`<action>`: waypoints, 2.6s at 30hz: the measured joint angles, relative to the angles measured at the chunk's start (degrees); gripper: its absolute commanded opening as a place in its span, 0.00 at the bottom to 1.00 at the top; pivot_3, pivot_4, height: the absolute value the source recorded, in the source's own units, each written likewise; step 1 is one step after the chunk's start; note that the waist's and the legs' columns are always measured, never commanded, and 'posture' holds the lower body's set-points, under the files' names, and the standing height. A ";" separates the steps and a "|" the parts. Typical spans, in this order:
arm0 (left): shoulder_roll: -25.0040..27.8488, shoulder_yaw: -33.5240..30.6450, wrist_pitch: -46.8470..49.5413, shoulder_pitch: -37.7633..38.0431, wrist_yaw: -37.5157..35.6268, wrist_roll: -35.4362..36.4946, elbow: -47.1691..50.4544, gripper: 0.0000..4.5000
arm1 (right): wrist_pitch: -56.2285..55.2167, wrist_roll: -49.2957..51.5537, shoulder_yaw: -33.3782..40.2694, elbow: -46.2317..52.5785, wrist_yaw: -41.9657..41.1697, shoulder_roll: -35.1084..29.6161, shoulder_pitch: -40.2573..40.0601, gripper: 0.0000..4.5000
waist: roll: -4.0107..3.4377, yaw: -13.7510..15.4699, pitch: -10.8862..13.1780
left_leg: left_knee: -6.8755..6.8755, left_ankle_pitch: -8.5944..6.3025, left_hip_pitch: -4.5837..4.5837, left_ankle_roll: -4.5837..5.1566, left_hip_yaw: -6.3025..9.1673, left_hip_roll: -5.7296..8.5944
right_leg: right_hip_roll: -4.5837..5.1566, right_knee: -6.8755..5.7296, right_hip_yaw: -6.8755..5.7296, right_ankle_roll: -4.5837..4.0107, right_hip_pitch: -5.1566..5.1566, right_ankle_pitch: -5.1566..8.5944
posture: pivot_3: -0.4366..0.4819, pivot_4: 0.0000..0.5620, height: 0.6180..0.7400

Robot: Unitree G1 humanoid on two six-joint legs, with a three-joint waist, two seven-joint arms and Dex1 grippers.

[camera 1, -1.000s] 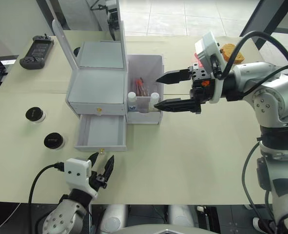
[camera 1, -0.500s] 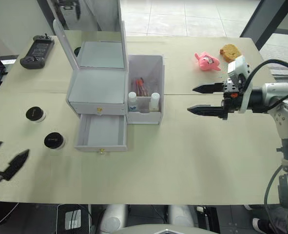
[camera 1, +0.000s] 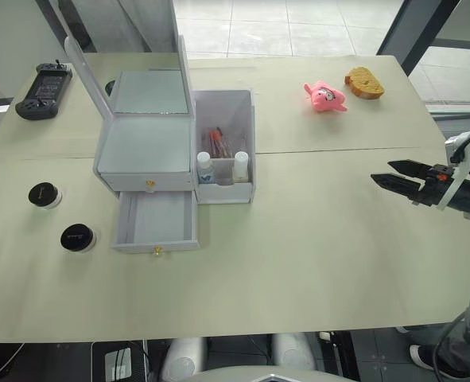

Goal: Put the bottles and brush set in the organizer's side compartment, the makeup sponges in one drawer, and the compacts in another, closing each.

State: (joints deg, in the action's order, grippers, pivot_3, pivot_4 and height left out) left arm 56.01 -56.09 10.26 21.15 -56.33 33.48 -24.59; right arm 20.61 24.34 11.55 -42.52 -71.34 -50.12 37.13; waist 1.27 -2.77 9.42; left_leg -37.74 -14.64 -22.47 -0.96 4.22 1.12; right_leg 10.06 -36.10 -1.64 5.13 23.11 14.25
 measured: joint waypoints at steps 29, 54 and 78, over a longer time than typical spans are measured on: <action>-16.26 17.30 33.77 -3.99 24.95 4.29 44.12 0.99 | 21.30 11.31 -17.66 46.54 -10.91 6.41 20.60 1.00 | -0.04 1.70 0.03 | -0.15 -0.04 0.00 -0.06 0.12 -0.10 | -0.29 -0.14 0.34 -0.03 0.09 -0.03 | 0.48 0.27 1.00; -13.51 27.00 38.64 -14.89 30.75 -4.16 37.95 0.65 | 24.08 7.37 -20.41 45.65 -4.85 5.92 20.78 1.00 | -0.03 1.70 0.03 | -0.14 -0.04 0.02 -0.07 0.11 -0.10 | -0.33 -0.15 0.40 -0.03 0.10 -0.03 | 0.48 0.27 1.00; 4.90 39.26 35.54 -26.72 1.52 3.83 45.03 0.65 | 27.30 9.49 -17.31 49.51 0.07 5.01 19.60 1.00 | 0.04 1.46 0.09 | -0.11 -0.04 -0.02 -0.06 0.09 -0.11 | -0.36 -0.53 0.47 -0.02 0.18 -0.02 | 0.48 0.27 1.00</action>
State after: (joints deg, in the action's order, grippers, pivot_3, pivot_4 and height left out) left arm 60.91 -16.83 45.80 -5.57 -54.82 37.32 20.44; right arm 47.91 33.83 -5.76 6.99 -71.27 -45.12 56.73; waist 1.32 -1.31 9.51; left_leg -37.85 -14.68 -22.49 -1.02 4.31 1.01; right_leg 9.69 -36.63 -1.18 5.10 23.29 14.23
